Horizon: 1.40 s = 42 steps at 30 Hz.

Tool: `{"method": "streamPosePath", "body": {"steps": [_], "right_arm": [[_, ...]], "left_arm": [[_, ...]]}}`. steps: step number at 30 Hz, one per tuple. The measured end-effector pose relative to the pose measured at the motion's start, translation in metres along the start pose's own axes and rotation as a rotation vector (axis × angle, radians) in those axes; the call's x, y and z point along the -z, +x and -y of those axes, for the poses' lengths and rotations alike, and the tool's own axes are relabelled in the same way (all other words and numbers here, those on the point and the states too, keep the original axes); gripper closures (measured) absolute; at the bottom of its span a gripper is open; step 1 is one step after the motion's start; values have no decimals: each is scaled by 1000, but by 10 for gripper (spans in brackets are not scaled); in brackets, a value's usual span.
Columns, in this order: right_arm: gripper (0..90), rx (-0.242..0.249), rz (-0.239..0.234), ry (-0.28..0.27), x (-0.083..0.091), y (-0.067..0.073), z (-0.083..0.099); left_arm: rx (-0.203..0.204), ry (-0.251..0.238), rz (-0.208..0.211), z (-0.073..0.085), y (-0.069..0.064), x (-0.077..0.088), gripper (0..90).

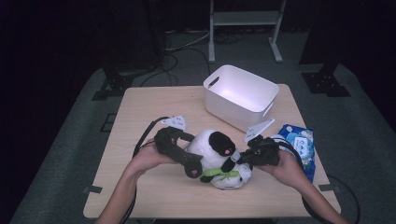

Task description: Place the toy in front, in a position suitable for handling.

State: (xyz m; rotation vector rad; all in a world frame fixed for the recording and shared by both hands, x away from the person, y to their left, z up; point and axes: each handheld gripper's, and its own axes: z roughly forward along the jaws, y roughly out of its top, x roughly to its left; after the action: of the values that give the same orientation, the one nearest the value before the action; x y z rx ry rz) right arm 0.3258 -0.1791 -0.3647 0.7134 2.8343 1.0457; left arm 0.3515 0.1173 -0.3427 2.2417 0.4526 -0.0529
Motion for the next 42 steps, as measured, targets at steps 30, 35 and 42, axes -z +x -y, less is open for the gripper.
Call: {"method": "streamPosePath", "body": {"steps": [30, 35, 42], "right_arm": [[826, 45, -10, -159, 51, 10, -56], [826, 80, 14, -141, 54, 16, -70], [826, 112, 19, -144, 59, 21, -85]], "left_arm": [[-128, 75, -101, -23, -14, 33, 372], [-136, 76, -100, -28, -15, 27, 366], [-156, 88, -97, -38, -20, 19, 358]]}}
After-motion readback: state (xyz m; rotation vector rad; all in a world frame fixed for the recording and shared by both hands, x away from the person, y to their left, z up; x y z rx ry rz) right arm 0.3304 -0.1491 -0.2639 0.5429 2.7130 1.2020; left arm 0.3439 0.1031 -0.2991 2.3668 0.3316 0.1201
